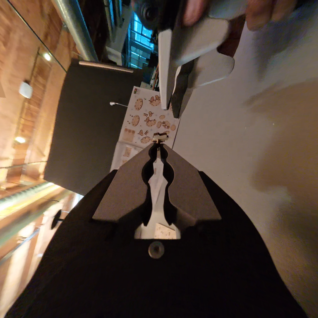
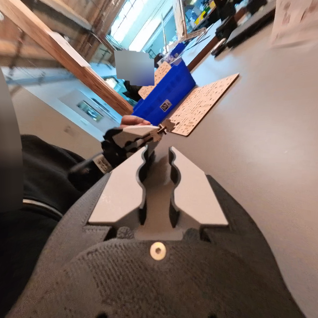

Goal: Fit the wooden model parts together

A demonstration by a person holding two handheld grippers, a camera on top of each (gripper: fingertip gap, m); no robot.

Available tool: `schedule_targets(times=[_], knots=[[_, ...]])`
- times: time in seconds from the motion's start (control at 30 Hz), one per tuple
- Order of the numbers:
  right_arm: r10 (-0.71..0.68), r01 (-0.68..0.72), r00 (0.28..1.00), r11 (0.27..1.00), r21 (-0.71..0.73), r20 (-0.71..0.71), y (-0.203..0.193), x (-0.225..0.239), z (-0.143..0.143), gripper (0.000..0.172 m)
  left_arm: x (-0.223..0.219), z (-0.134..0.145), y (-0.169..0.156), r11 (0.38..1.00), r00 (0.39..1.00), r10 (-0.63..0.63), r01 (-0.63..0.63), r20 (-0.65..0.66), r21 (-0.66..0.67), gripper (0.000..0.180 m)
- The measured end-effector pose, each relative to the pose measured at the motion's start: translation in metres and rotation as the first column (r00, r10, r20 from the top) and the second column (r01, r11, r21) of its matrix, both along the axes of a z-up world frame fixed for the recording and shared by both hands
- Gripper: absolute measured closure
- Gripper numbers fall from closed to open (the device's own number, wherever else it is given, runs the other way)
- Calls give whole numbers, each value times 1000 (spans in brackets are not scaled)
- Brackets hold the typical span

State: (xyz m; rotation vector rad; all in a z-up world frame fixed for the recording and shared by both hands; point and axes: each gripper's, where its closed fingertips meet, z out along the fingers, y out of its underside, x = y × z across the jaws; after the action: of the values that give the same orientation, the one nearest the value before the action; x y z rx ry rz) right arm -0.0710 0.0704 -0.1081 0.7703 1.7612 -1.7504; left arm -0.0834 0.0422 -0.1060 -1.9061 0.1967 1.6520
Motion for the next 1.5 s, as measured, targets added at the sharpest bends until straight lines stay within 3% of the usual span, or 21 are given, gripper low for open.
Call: schedule_targets(times=[0.1, 0.2, 1.0, 1.37, 1.5], knots=[[35, -21, 985, 997, -80, 168, -2, -1, -3, 161, 4, -3, 7, 994, 996, 1, -11, -92, -108, 177], [55, -29, 971, 993, -114, 235, -2, -1, -5, 162, 5, -7, 11, 985, 992, -4, -17, -127, -170, 177], [139, -86, 918, 984, -156, 371, -5, 4, -9, 170, 15, -16, 22, 968, 977, -40, -15, -210, -251, 177], [98, -44, 917, 988, -146, 386, 2, -6, -10, 172, 21, -9, 28, 985, 970, -74, 34, -234, -172, 173], [17, -7, 941, 999, -32, 337, 8, -15, -21, 172, 17, -1, 18, 998, 990, -68, 70, -123, 9, 176]])
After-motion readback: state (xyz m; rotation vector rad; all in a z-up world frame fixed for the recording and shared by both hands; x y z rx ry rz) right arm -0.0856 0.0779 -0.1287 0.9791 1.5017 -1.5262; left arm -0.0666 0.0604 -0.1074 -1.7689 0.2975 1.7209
